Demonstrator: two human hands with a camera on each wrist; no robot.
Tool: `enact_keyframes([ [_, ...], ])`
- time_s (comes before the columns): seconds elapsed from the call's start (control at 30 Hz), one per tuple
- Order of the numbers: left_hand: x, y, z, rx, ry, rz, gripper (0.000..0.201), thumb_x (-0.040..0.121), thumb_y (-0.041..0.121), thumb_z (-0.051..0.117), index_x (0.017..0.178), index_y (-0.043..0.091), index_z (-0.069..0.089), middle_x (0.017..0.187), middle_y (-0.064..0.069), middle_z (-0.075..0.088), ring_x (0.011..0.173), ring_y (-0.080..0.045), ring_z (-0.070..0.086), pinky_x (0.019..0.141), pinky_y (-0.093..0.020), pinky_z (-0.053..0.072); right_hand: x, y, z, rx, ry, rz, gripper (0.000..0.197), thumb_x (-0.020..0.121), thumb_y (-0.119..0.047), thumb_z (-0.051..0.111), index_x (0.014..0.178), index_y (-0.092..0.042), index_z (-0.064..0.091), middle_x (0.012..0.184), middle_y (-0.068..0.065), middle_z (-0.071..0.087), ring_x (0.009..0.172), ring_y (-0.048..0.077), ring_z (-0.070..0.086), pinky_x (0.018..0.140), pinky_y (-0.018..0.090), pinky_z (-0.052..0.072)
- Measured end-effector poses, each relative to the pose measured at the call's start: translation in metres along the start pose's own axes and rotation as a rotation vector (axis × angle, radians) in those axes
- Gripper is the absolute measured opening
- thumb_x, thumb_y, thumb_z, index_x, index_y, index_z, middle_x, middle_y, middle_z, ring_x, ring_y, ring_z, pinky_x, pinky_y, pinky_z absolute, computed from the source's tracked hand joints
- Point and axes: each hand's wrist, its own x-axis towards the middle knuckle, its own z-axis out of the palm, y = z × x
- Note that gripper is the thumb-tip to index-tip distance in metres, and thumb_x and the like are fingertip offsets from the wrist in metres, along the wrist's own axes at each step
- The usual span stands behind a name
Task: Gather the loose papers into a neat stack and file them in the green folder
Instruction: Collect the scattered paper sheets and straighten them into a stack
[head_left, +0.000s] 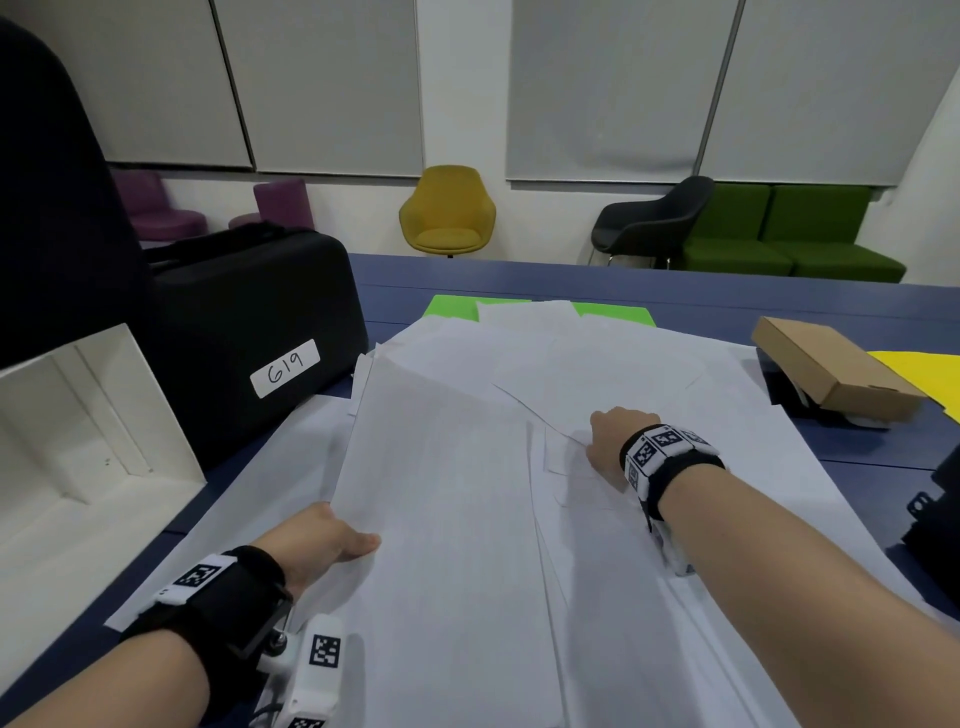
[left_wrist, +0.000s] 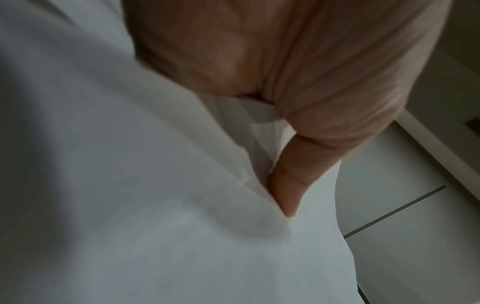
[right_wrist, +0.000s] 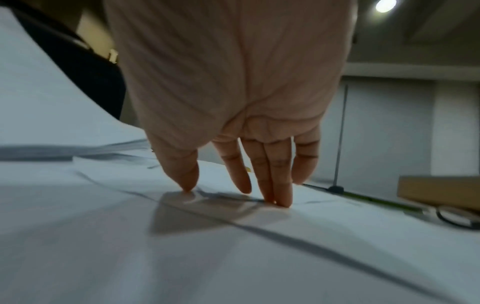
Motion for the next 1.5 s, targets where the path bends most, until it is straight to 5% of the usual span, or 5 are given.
enact_keyframes([
  [0.23,-0.001,0.000,-0.001,0.019,0.001,0.009,0.048,0.064,0.022,0.073,0.108,0.003,0.069,0.101,-0.007,0.076,0.102,-0.023,0.070,0.107,-0.042,0.044,0.012,0.000,-0.003,-0.188,-0.009,-0.116,0.008,0.089,-0.005,0.050,0.093,-0.010,0.053,0.074,0.001,0.048,0.077,0.026,0.055,0.069,0.033,0.043],
  [0.4,-0.003,0.000,-0.001,0.056,0.011,0.013,0.047,0.063,0.024,0.072,0.106,0.005,0.070,0.101,-0.006,0.076,0.102,-0.024,0.070,0.107,-0.042,0.044,0.019,0.008,-0.003,-0.108,-0.003,-0.104,0.035,0.087,-0.033,0.054,0.114,-0.011,0.055,0.114,0.009,0.058,0.103,0.031,0.061,0.072,0.034,0.046],
  [0.73,-0.007,0.006,0.002,0.061,0.015,-0.020,0.020,0.086,0.005,0.067,0.105,0.001,0.070,0.098,-0.012,0.076,0.096,-0.028,0.072,0.102,-0.043,0.048,0.013,0.021,-0.013,-0.179,-0.120,-0.223,0.034,0.078,-0.011,0.067,0.066,-0.019,0.036,0.071,-0.002,0.040,0.080,0.027,0.053,0.072,0.030,0.052],
  [0.9,-0.009,0.007,0.005,0.066,0.043,-0.016,0.015,0.089,0.001,0.063,0.102,0.000,0.070,0.098,-0.013,0.076,0.093,-0.027,0.072,0.086,-0.032,0.051,-0.028,0.061,-0.007,-0.180,-0.133,-0.212,0.039,0.086,-0.004,0.060,0.063,-0.017,0.032,0.067,-0.003,0.037,0.070,0.023,0.042,0.048,0.018,0.025],
  [1.5,-0.003,0.017,0.008,0.177,0.209,-0.094,0.044,0.080,0.002,0.073,0.116,-0.015,0.056,0.114,-0.030,0.062,0.110,-0.041,0.061,0.088,-0.042,0.049,-0.156,0.149,0.049,0.062,-0.123,-0.196,0.026,0.074,0.004,0.043,0.065,-0.019,0.038,0.079,-0.006,0.045,0.071,0.012,0.043,0.064,0.018,0.037],
])
